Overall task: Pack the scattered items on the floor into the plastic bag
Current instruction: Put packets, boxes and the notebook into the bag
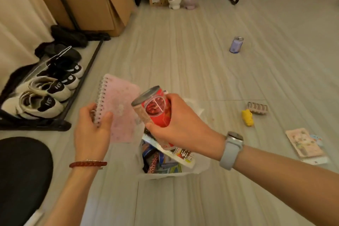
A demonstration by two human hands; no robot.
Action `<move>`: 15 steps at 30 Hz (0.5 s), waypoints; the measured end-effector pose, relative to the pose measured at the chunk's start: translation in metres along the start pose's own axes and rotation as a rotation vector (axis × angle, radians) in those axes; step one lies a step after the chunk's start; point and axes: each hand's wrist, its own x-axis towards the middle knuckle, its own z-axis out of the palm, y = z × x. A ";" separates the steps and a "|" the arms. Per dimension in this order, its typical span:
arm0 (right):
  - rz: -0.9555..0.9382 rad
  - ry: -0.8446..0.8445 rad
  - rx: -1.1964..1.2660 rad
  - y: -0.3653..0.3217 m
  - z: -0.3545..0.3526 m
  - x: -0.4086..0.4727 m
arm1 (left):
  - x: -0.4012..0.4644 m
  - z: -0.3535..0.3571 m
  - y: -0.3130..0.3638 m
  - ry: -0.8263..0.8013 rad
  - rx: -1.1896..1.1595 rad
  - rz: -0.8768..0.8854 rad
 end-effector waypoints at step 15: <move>0.023 -0.370 -0.640 0.090 0.138 -0.007 | -0.019 -0.014 -0.061 0.026 -0.067 -0.089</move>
